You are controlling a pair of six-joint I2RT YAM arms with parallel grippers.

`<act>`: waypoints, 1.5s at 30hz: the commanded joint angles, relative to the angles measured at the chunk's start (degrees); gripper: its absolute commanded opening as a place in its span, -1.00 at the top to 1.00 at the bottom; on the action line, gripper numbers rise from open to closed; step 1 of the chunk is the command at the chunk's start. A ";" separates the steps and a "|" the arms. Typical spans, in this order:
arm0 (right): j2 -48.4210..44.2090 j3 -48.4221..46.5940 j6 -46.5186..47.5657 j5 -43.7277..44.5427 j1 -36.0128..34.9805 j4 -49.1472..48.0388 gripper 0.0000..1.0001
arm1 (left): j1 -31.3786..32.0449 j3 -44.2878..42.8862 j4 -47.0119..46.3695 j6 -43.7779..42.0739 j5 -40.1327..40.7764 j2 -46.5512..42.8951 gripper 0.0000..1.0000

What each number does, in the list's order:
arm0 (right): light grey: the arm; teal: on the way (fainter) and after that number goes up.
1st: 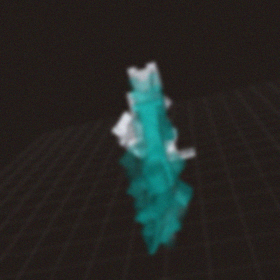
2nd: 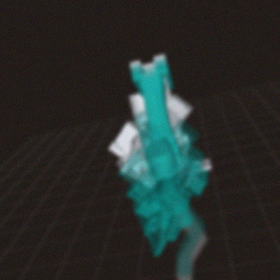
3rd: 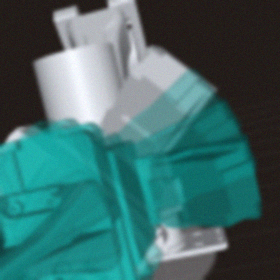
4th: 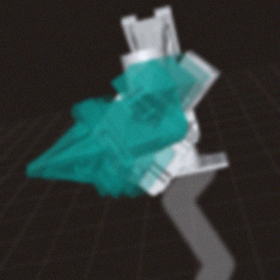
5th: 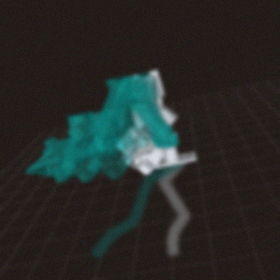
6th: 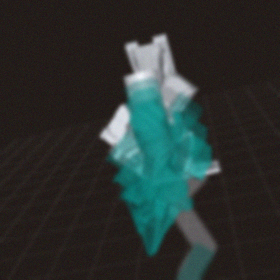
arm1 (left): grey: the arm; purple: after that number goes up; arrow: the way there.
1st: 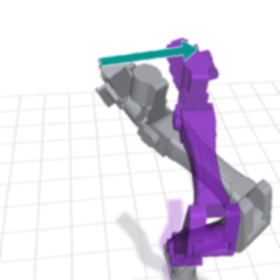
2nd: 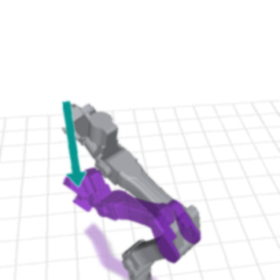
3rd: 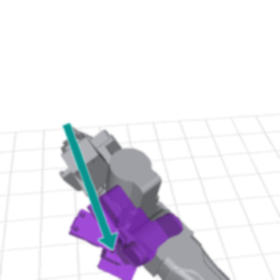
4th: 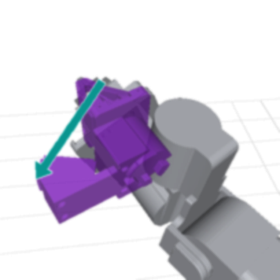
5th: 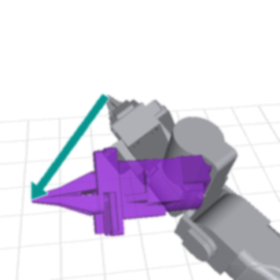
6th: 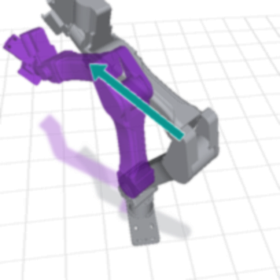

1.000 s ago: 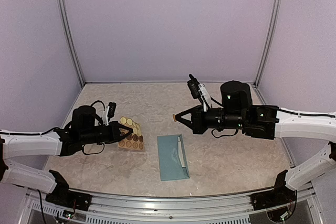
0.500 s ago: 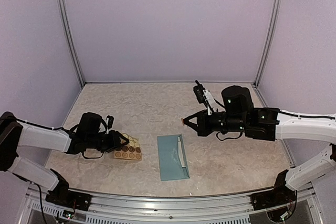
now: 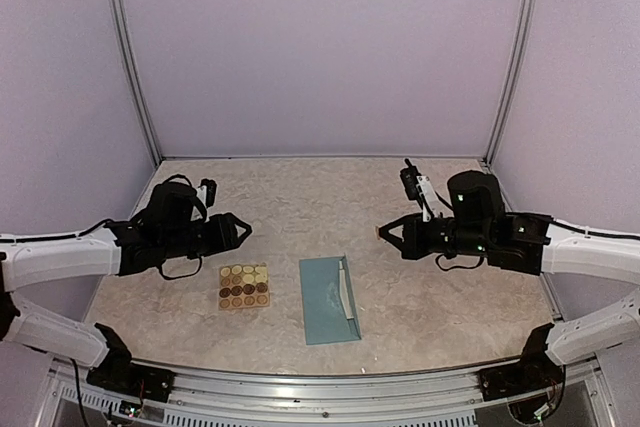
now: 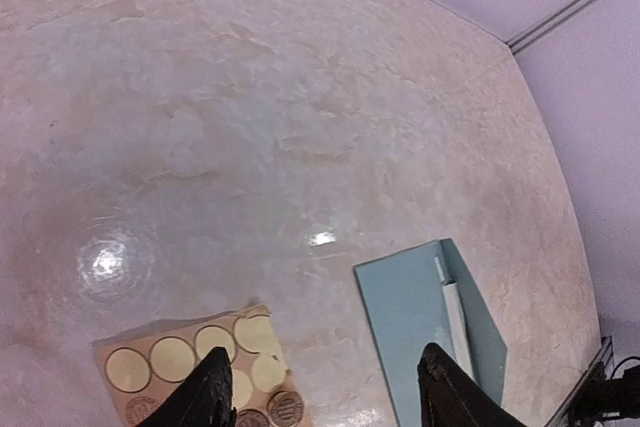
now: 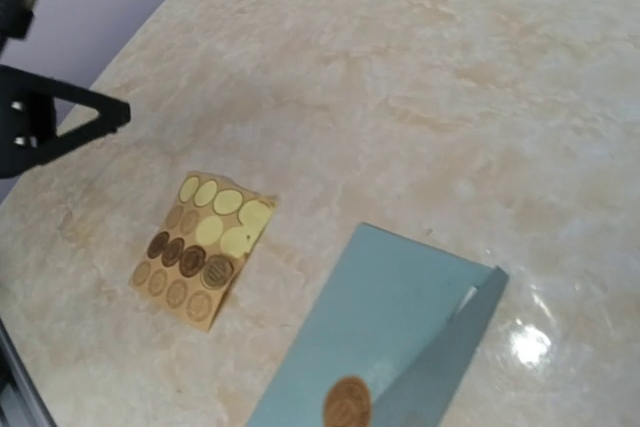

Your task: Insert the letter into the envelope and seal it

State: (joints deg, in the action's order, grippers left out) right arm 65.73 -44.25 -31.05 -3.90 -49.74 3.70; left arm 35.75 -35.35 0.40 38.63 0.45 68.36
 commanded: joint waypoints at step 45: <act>0.19 1.75 -3.67 -3.05 1.18 -1.68 1.00 | 9.87 -8.75 -14.08 0.20 -10.13 35.80 0.23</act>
State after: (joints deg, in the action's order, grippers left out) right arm 65.01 -42.30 -34.61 -6.02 -49.08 3.44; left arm 45.15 -48.69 -18.28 36.67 -12.23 107.53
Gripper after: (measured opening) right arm 0.003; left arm 0.384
